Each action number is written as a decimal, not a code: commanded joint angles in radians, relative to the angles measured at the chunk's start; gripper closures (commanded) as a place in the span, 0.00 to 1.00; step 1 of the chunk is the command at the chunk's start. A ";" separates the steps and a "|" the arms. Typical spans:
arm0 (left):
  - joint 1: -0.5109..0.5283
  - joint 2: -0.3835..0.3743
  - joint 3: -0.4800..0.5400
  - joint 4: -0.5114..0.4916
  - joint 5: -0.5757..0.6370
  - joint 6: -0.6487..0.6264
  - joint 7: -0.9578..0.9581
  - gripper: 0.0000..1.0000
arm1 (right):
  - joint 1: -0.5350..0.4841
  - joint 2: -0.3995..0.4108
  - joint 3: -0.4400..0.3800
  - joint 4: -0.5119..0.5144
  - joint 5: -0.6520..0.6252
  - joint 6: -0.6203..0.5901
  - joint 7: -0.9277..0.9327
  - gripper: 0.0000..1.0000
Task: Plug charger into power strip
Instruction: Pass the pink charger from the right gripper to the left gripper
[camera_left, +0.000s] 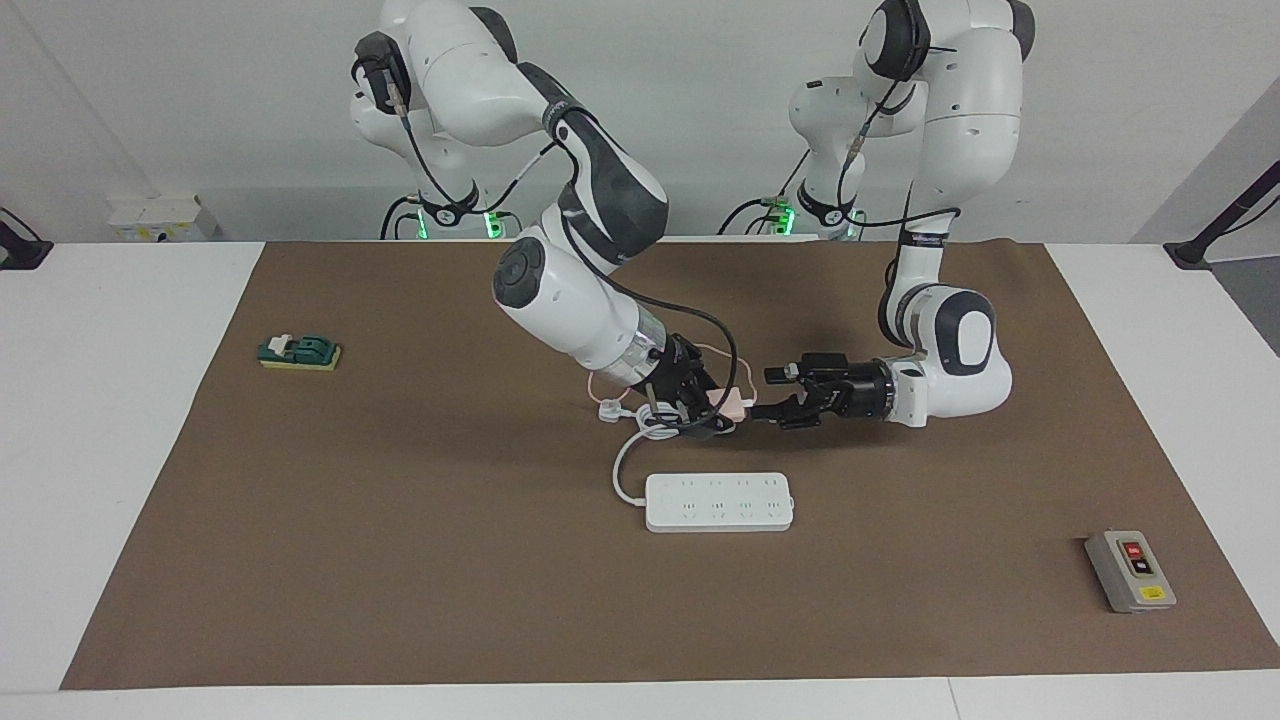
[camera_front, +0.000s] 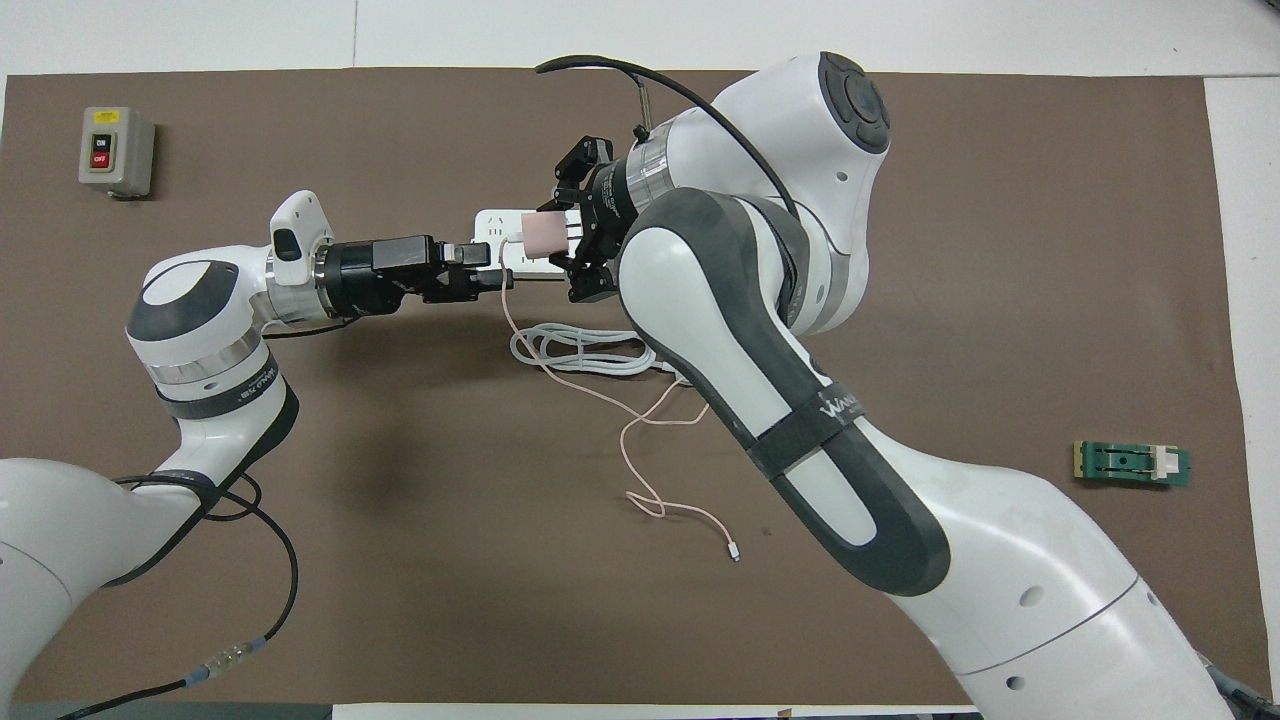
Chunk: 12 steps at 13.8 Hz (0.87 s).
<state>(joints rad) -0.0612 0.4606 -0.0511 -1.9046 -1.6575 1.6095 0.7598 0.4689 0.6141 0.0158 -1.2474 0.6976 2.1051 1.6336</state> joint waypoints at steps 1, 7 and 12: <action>-0.017 -0.002 0.005 0.002 -0.024 0.006 -0.074 0.00 | 0.013 -0.007 -0.005 -0.032 0.000 0.038 0.006 1.00; -0.066 -0.007 0.002 0.027 -0.053 0.081 -0.077 0.00 | 0.013 -0.005 -0.004 -0.032 0.003 0.038 0.052 1.00; -0.097 -0.007 0.000 0.047 -0.070 0.141 -0.082 0.00 | 0.013 -0.005 -0.004 -0.032 0.002 0.036 0.052 1.00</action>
<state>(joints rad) -0.1435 0.4597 -0.0592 -1.8686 -1.7034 1.7245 0.6996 0.4777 0.6167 0.0148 -1.2657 0.6975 2.1249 1.6660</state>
